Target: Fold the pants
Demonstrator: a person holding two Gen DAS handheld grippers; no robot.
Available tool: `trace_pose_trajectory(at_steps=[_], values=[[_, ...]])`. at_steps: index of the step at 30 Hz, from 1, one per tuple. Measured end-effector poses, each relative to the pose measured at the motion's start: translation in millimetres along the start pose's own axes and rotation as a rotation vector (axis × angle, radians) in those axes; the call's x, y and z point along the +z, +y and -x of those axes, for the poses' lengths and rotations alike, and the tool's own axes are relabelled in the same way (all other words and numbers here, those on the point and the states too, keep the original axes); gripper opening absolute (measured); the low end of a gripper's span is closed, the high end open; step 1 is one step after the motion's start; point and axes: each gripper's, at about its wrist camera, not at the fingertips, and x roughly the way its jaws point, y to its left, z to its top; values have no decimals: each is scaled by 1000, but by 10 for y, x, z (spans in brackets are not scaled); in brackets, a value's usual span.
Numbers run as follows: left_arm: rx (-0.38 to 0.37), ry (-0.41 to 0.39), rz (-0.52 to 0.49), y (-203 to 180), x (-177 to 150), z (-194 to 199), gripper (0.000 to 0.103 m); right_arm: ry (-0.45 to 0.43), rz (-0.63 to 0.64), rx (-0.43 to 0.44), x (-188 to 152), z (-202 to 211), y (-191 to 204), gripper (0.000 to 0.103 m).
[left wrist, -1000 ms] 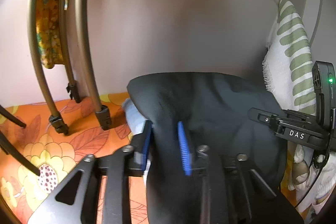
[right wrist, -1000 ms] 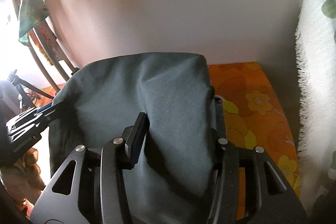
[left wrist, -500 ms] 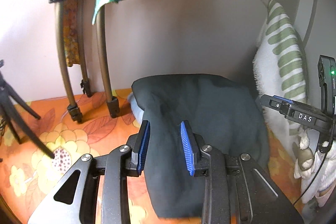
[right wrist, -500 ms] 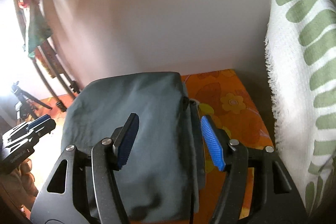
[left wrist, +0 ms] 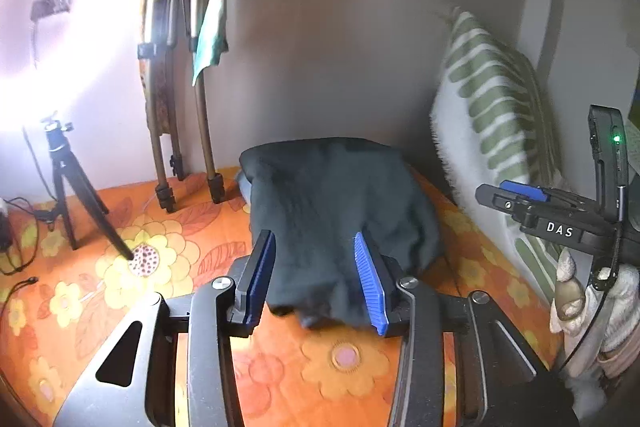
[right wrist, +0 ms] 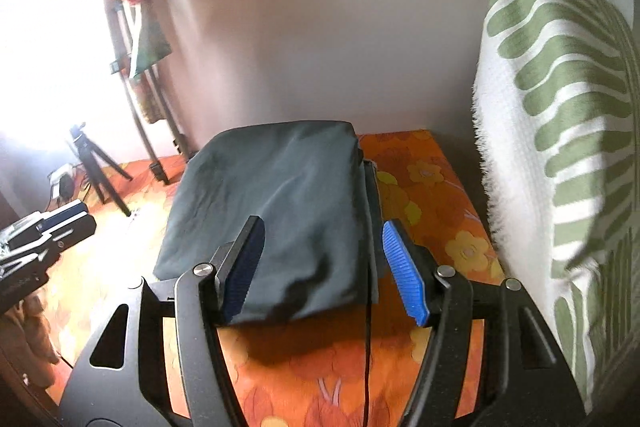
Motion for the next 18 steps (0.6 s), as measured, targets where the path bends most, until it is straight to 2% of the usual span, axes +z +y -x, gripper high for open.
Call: trace_pose_trajectory(at_steps=[2, 6, 12, 18], values=[[-17, -8, 13, -48, -58, 154, 41, -4, -7, 16, -109, 180, 19, 65], [-34, -33, 23, -174, -208, 493, 55, -25, 6, 10, -298, 488, 70, 65], [-21, -67, -3, -330, -456, 875, 61, -60, 16, 11, -672, 974, 237, 70], [-12, -88, -15, -398, -707, 1139, 66, -76, 26, 5, -991, 1261, 387, 72]])
